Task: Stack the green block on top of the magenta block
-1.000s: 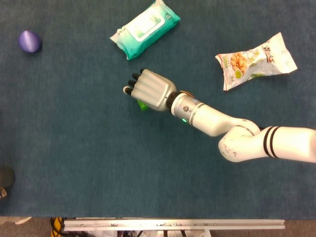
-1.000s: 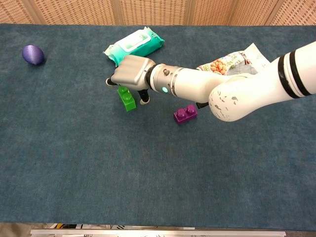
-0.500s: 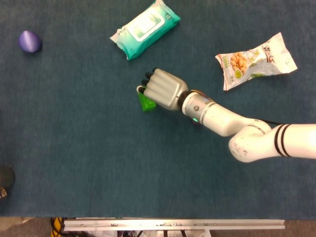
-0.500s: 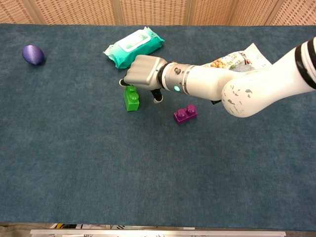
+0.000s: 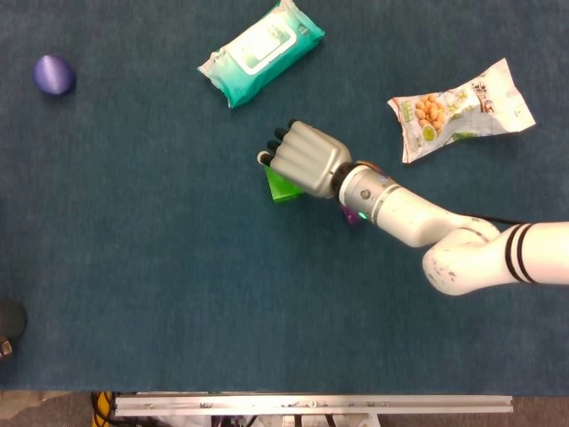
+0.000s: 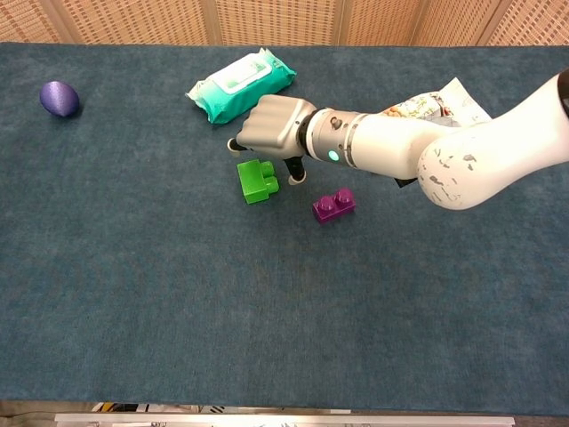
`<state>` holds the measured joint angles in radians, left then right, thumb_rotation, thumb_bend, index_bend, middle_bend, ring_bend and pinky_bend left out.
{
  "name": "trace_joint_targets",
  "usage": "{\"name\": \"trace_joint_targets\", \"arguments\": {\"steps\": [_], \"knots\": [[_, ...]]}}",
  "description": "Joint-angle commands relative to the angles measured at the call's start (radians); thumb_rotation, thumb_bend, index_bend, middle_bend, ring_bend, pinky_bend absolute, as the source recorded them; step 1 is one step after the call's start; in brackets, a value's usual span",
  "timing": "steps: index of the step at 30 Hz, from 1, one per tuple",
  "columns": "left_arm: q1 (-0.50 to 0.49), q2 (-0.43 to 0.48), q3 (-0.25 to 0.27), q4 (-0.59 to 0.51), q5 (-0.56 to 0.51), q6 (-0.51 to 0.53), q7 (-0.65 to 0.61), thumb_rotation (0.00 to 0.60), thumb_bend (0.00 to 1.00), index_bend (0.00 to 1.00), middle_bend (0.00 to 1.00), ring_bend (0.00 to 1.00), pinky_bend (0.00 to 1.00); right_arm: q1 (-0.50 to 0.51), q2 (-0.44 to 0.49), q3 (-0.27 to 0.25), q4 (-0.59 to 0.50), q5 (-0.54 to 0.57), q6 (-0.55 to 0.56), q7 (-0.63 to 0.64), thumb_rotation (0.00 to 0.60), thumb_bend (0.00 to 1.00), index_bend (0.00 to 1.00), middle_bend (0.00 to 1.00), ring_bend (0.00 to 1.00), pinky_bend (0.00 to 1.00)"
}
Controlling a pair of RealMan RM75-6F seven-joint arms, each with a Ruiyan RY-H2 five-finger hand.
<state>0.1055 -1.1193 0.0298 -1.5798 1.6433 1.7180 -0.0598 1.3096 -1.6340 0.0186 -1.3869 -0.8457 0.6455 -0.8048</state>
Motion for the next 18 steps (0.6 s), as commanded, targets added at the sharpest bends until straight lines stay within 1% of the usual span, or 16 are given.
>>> {"name": "trace_joint_targets", "arguments": {"steps": [1,8,12,15,18], "knots": [[0.001,0.001,-0.001,0.003,-0.004,-0.001,-0.004,0.6,0.29,0.25,0.28,0.29,0.19,0.002,0.002,-0.009,-0.002,-0.011,0.005,0.001,0.6,0.12,0.22,0.29,0.22,0.35],[0.002,0.0,-0.001,0.011,-0.005,-0.002,-0.01,0.6,0.29,0.25,0.28,0.29,0.19,-0.016,0.019,-0.034,-0.015,-0.04,0.034,0.016,0.6,0.12,0.22,0.29,0.22,0.35],[0.001,0.0,0.0,0.011,-0.002,-0.006,-0.007,0.6,0.29,0.25,0.28,0.29,0.19,-0.032,0.018,-0.042,-0.007,-0.038,0.039,0.035,0.6,0.12,0.22,0.29,0.22,0.35],[0.0,0.0,0.0,0.007,0.003,-0.004,-0.004,0.6,0.29,0.25,0.28,0.29,0.19,-0.034,0.005,-0.043,0.003,-0.014,0.048,0.027,0.6,0.12,0.21,0.29,0.22,0.35],[0.001,0.001,0.001,0.004,0.002,-0.005,-0.001,0.6,0.29,0.25,0.28,0.29,0.19,-0.028,-0.012,-0.044,-0.001,0.031,0.074,-0.013,0.6,0.11,0.21,0.29,0.22,0.35]]}}
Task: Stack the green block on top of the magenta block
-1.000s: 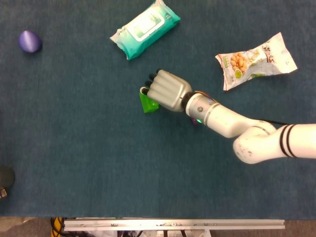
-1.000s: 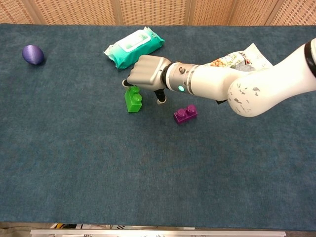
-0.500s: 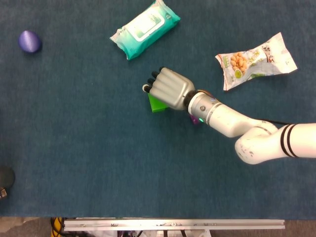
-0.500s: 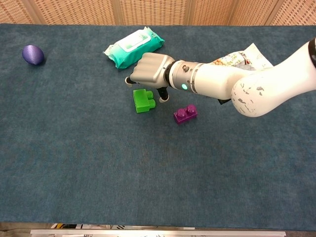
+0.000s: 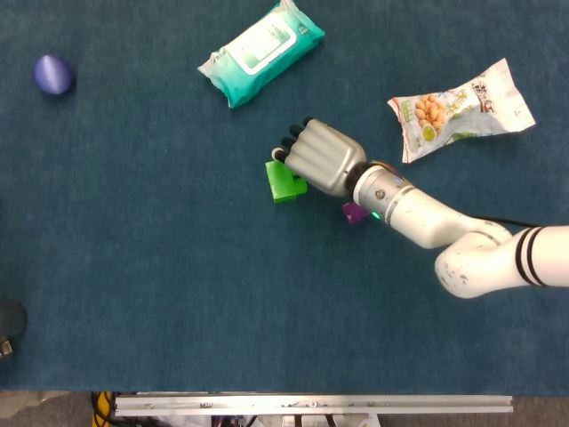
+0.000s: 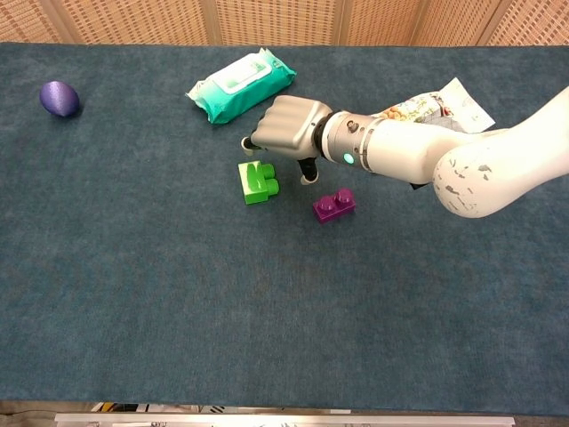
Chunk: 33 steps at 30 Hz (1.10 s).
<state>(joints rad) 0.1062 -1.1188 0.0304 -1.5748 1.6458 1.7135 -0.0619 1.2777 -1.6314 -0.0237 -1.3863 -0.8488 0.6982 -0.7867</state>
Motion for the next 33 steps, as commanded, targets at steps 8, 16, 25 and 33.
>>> {"name": "trace_joint_targets", "arguments": {"steps": [8,16,25,33], "knots": [[0.001,0.001,0.001,-0.001,0.0,-0.001,0.0,0.6,0.29,0.25,0.28,0.29,0.19,0.039,-0.07,-0.004,-0.016,0.217,0.087,-0.163,0.6,0.09,0.21,0.29,0.22,0.35],[-0.001,0.002,-0.001,-0.001,0.001,-0.002,-0.003,0.6,0.29,0.25,0.28,0.29,0.19,0.075,-0.118,0.002,-0.053,0.382,0.171,-0.269,0.6,0.05,0.21,0.29,0.22,0.35],[0.001,0.005,-0.002,-0.003,0.0,0.0,-0.006,0.6,0.29,0.25,0.28,0.29,0.19,0.095,-0.16,0.024,-0.024,0.412,0.174,-0.292,0.6,0.05,0.21,0.3,0.22,0.35],[0.003,0.006,-0.004,0.0,-0.005,0.002,-0.008,0.6,0.29,0.25,0.28,0.29,0.19,0.107,-0.197,0.038,0.012,0.384,0.142,-0.28,0.6,0.05,0.21,0.32,0.22,0.35]]}}
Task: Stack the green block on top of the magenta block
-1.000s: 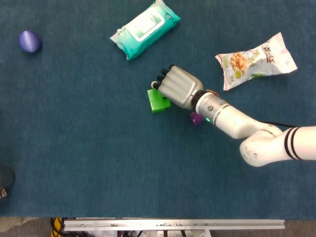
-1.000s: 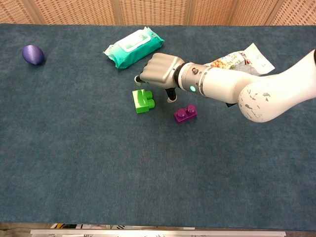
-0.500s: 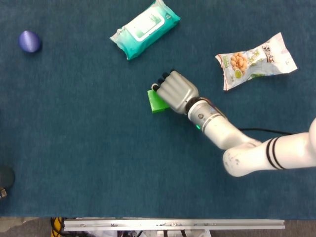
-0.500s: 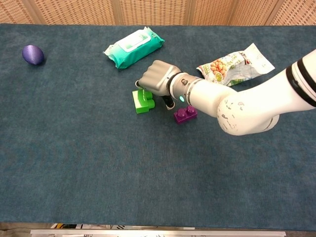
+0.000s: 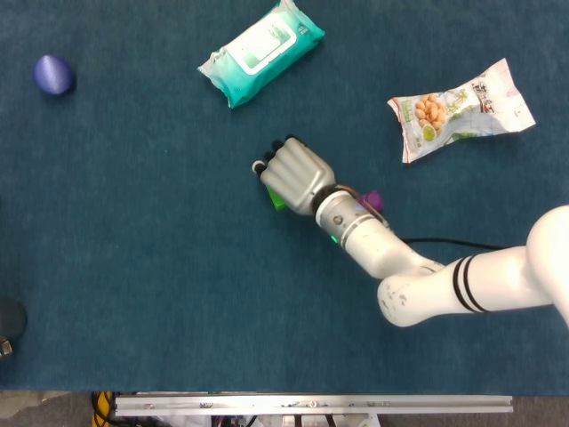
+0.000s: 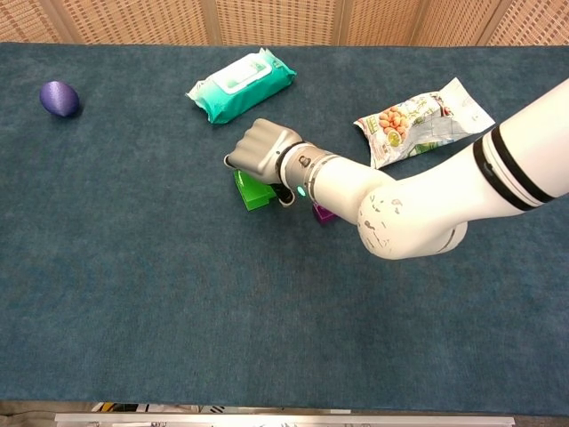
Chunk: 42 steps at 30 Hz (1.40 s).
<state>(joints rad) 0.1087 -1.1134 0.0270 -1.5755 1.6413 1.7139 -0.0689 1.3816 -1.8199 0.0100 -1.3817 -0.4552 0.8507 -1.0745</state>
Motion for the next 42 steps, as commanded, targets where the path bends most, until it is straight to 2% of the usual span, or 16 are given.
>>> {"name": "trace_joint_targets", "arguments": {"steps": [1,10,20,26,33,42], "knots": [[0.001,0.001,-0.001,0.001,-0.002,0.002,-0.002,0.6,0.29,0.25,0.28,0.29,0.19,0.003,-0.013,0.005,0.01,-0.017,-0.014,0.01,0.6,0.05,0.21,0.32,0.22,0.35],[0.003,0.002,-0.003,0.01,-0.005,0.005,-0.012,0.6,0.29,0.25,0.28,0.29,0.19,-0.01,-0.017,-0.014,0.012,-0.093,0.002,0.021,0.6,0.06,0.21,0.35,0.25,0.39],[0.005,0.004,-0.004,0.007,-0.005,0.008,-0.013,0.6,0.29,0.25,0.28,0.29,0.19,-0.01,-0.041,0.001,0.052,-0.068,-0.002,0.011,0.6,0.06,0.21,0.35,0.25,0.39],[0.005,0.004,-0.005,0.009,-0.005,0.008,-0.016,0.6,0.29,0.26,0.28,0.29,0.19,-0.012,-0.053,0.004,0.065,-0.057,0.009,-0.006,0.6,0.06,0.24,0.36,0.26,0.4],[0.007,0.004,-0.005,0.011,-0.005,0.011,-0.018,0.6,0.29,0.26,0.28,0.29,0.19,-0.013,-0.065,0.01,0.089,-0.063,0.003,-0.012,0.6,0.07,0.32,0.4,0.33,0.46],[0.007,0.002,-0.006,0.017,-0.007,0.01,-0.018,0.6,0.29,0.26,0.28,0.29,0.19,-0.003,0.009,0.005,0.046,-0.141,-0.008,-0.021,0.6,0.07,0.34,0.41,0.33,0.47]]}}
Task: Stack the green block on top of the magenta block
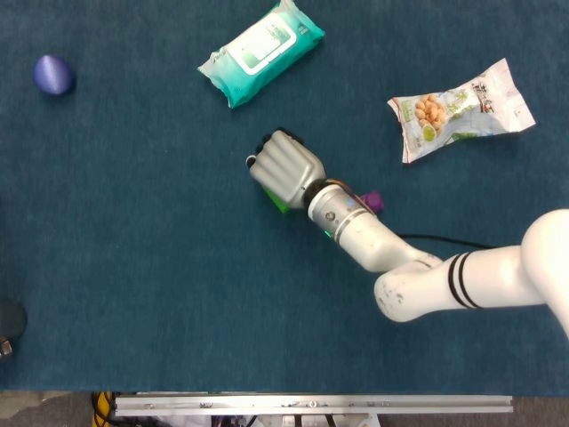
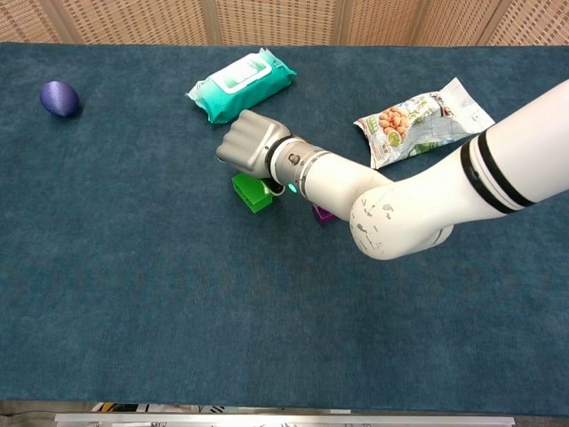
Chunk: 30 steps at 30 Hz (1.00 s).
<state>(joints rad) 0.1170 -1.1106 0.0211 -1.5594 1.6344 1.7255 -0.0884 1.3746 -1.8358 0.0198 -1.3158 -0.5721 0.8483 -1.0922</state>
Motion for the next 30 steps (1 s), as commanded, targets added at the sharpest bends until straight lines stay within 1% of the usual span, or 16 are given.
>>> {"name": "trace_joint_targets", "arguments": {"steps": [1,4,7,14,23,30], "knots": [[-0.001,-0.001,0.0,0.001,0.0,-0.002,0.002,0.6,0.29,0.26,0.28,0.29,0.19,0.005,0.034,-0.007,-0.028,-0.033,-0.006,-0.005,0.6,0.07,0.35,0.41,0.33,0.47],[-0.003,0.0,-0.001,-0.002,0.0,-0.004,0.005,0.6,0.29,0.26,0.28,0.29,0.19,0.003,0.052,-0.01,-0.045,-0.046,-0.008,-0.001,0.6,0.07,0.35,0.41,0.34,0.47],[-0.002,0.0,-0.001,-0.005,0.0,-0.004,0.007,0.6,0.29,0.26,0.28,0.29,0.19,-0.003,0.049,-0.008,-0.046,-0.043,-0.01,0.013,0.6,0.07,0.35,0.41,0.34,0.47],[-0.004,0.003,0.0,-0.006,0.001,-0.009,0.008,0.6,0.29,0.26,0.28,0.29,0.19,-0.006,0.029,-0.007,-0.048,0.04,0.005,-0.009,0.6,0.07,0.35,0.4,0.34,0.47],[-0.001,0.004,0.0,0.0,-0.003,-0.005,0.0,0.6,0.29,0.26,0.28,0.29,0.19,-0.007,-0.016,0.006,0.004,0.1,0.023,-0.022,0.6,0.07,0.35,0.39,0.35,0.47],[0.001,0.004,0.0,0.004,-0.002,-0.001,-0.004,0.6,0.29,0.26,0.28,0.29,0.19,-0.01,-0.045,0.015,0.034,0.095,0.028,-0.023,0.6,0.07,0.36,0.39,0.35,0.47]]}}
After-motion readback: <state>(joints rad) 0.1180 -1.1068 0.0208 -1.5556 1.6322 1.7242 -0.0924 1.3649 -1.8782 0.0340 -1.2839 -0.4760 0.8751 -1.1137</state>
